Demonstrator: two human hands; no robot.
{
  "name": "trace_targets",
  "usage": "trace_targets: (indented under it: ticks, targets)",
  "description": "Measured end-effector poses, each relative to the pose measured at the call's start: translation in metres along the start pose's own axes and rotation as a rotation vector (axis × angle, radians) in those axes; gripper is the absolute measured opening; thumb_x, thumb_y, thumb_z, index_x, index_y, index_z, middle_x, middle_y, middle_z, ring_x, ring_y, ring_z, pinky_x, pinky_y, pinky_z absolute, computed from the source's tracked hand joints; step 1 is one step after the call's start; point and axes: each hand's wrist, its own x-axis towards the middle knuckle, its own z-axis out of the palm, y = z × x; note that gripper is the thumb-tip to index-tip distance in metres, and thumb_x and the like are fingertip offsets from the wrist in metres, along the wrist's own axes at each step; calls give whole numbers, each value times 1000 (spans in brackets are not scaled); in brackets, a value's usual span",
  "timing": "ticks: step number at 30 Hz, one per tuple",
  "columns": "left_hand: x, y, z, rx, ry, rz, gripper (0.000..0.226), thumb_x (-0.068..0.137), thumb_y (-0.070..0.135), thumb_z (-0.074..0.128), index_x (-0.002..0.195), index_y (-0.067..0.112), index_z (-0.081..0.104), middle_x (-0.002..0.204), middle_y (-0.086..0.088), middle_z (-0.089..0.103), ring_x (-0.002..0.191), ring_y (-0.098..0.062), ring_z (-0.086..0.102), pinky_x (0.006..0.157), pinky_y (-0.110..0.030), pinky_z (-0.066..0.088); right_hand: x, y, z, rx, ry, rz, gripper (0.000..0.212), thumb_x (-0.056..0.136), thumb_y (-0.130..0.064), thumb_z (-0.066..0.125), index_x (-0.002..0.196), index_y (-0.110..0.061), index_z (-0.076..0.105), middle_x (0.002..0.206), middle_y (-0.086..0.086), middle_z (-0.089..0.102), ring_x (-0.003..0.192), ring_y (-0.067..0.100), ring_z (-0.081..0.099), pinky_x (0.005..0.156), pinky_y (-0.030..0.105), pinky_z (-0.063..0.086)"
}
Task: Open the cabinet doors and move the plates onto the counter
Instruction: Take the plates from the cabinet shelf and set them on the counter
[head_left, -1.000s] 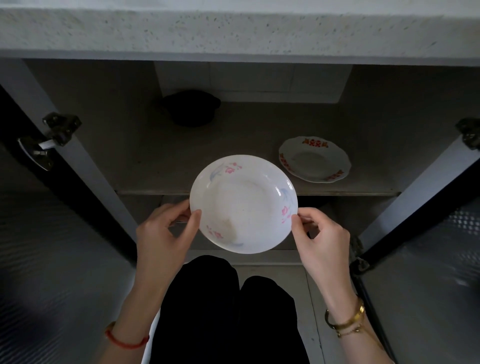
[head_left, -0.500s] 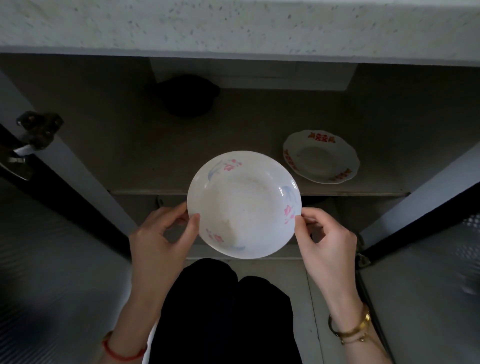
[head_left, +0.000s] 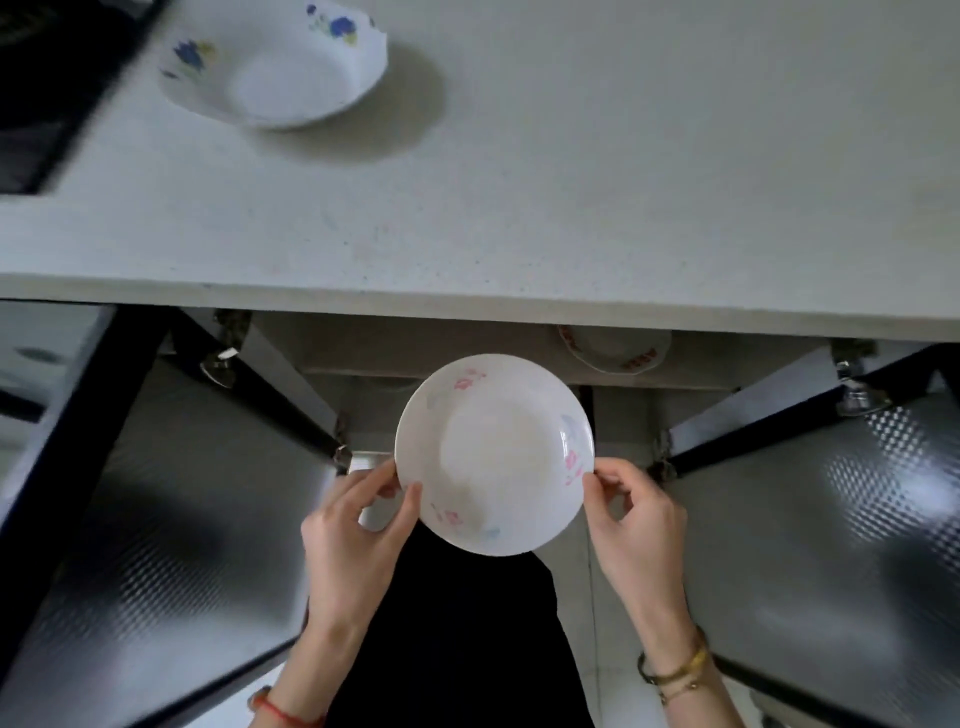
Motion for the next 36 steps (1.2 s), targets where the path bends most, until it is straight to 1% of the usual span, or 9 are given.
trace_targets:
  ticks: [3, 7, 12, 18, 20, 23, 28, 33, 36]
  targets:
    - [-13, 38, -29, 18, 21, 9, 20, 77, 26, 77, 96, 31, 75, 81, 17, 66, 77, -5, 62, 74, -4, 41, -6, -33, -34, -1, -35, 12, 12, 83, -16, 67, 83, -27, 66, 71, -21, 66, 77, -5, 61, 61, 2, 41]
    - [-22, 95, -69, 14, 53, 40, 19, 77, 24, 78, 93, 32, 74, 77, 17, 65, 75, -8, 60, 73, -12, 44, -9, -83, -80, 21, -51, -12, 11, 85, -13, 67, 85, -23, 67, 74, -18, 67, 76, -1, 62, 62, 8, 45]
    - [-35, 162, -111, 15, 97, 74, 22, 77, 21, 78, 94, 34, 74, 76, 17, 64, 74, -8, 60, 69, -14, 45, -16, -140, -138, 52, -55, -67, 8, 87, -10, 66, 90, -16, 69, 77, -10, 69, 72, 5, 63, 63, 24, 53]
    - [-59, 230, -150, 29, 102, 94, 19, 78, 18, 78, 93, 30, 75, 73, 14, 63, 74, -10, 57, 64, -19, 44, -30, -192, -202, 100, -31, -93, 11, 86, -9, 66, 88, -20, 69, 74, -17, 66, 76, 0, 62, 63, 4, 43]
    - [-64, 248, -158, 18, 95, 86, 18, 79, 18, 77, 93, 30, 74, 73, 13, 64, 75, -10, 58, 66, -22, 46, -32, -203, -219, 98, -35, -102, 10, 86, -10, 66, 88, -19, 69, 75, -19, 66, 76, -1, 62, 64, 4, 43]
    - [-65, 265, -166, -3, 79, 72, 15, 80, 22, 75, 91, 32, 74, 75, 13, 65, 75, -10, 60, 69, -24, 49, -31, -214, -233, 92, -56, -111, 10, 87, -12, 66, 91, -20, 70, 77, -21, 65, 79, -3, 62, 65, 4, 46]
    - [-52, 284, -170, -1, 36, 92, 15, 84, 25, 71, 97, 33, 73, 77, 19, 63, 76, 2, 61, 69, -4, 44, -17, -225, -244, 87, -19, -118, 11, 87, -10, 65, 87, -20, 69, 75, -19, 66, 76, -3, 62, 65, 3, 44]
    - [-16, 287, -161, 20, -7, 105, 21, 87, 28, 68, 107, 26, 72, 80, 18, 62, 76, -3, 62, 70, -14, 48, 14, -229, -232, 62, -6, -97, 8, 88, -12, 64, 89, -17, 70, 76, -15, 68, 72, 1, 64, 68, 15, 50]
    - [15, 286, -151, 31, -21, 119, 19, 88, 27, 68, 105, 23, 73, 80, 17, 62, 79, -6, 62, 70, -10, 45, 42, -231, -221, 39, 5, -74, 8, 89, -13, 62, 88, -16, 70, 75, -11, 69, 71, 3, 63, 67, 19, 49]
